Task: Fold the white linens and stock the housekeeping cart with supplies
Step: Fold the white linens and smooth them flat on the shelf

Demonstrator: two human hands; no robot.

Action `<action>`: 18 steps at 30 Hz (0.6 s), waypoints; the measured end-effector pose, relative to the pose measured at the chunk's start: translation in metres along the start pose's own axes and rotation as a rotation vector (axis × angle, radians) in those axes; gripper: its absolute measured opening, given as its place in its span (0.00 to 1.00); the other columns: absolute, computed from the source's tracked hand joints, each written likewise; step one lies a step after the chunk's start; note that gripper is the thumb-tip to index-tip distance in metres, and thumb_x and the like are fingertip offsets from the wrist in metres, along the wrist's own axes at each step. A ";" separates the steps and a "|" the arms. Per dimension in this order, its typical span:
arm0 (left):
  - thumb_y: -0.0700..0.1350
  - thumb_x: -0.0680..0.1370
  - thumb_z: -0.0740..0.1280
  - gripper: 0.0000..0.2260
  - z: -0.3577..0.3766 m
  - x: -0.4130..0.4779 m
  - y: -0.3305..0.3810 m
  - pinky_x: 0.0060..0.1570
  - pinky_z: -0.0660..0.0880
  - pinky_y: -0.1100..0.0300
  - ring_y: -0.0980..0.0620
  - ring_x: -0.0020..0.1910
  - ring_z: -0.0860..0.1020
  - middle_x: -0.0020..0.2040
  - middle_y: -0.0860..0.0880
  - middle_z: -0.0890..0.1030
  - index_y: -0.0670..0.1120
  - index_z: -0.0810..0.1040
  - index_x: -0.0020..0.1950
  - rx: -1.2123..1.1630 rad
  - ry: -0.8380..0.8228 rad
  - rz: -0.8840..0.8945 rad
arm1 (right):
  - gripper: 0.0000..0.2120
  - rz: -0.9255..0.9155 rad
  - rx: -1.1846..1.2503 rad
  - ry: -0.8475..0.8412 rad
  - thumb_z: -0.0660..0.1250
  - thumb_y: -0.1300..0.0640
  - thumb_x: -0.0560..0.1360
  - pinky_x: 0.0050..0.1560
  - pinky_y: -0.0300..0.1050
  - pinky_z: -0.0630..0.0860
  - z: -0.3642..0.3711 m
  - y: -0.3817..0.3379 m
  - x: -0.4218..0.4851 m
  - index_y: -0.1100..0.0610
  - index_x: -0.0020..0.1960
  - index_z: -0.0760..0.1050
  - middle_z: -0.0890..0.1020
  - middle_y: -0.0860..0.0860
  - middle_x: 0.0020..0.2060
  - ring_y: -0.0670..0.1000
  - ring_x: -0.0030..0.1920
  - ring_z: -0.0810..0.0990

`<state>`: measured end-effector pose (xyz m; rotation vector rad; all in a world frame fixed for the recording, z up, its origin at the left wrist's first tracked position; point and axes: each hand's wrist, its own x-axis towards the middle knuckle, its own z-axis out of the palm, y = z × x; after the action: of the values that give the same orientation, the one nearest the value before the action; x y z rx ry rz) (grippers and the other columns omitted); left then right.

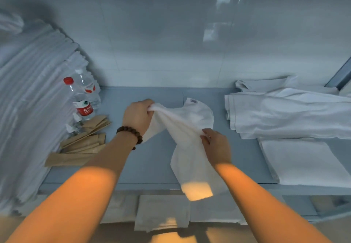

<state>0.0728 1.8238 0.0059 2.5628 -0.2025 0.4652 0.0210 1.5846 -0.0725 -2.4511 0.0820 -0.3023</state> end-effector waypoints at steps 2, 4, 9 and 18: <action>0.36 0.77 0.62 0.11 -0.014 -0.006 -0.012 0.48 0.75 0.46 0.38 0.47 0.80 0.48 0.38 0.83 0.40 0.80 0.56 0.014 0.003 -0.015 | 0.10 -0.080 0.009 0.042 0.64 0.63 0.76 0.45 0.43 0.71 -0.002 -0.011 0.015 0.59 0.55 0.80 0.83 0.56 0.48 0.57 0.48 0.81; 0.36 0.77 0.62 0.11 -0.023 -0.016 -0.024 0.47 0.75 0.46 0.39 0.47 0.80 0.47 0.38 0.83 0.41 0.80 0.57 0.032 0.009 -0.035 | 0.11 -0.095 0.006 0.046 0.62 0.62 0.77 0.47 0.41 0.71 -0.002 -0.021 0.029 0.57 0.56 0.80 0.83 0.54 0.50 0.55 0.50 0.81; 0.39 0.77 0.64 0.10 -0.021 -0.044 -0.052 0.46 0.75 0.49 0.41 0.47 0.79 0.47 0.42 0.83 0.46 0.80 0.56 0.072 -0.210 -0.062 | 0.12 -0.024 -0.025 -0.074 0.62 0.61 0.78 0.56 0.45 0.74 0.013 -0.022 0.040 0.56 0.58 0.80 0.83 0.53 0.54 0.55 0.54 0.80; 0.47 0.78 0.66 0.15 0.031 -0.089 -0.082 0.57 0.71 0.54 0.45 0.58 0.76 0.60 0.46 0.79 0.50 0.74 0.65 0.147 -0.555 -0.155 | 0.27 0.190 -0.224 -0.423 0.70 0.50 0.75 0.66 0.49 0.66 0.025 0.046 -0.007 0.52 0.71 0.68 0.73 0.51 0.68 0.54 0.67 0.71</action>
<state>0.0181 1.8820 -0.0900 2.7697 -0.1648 -0.3098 0.0209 1.5650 -0.1213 -2.6479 0.1706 0.3259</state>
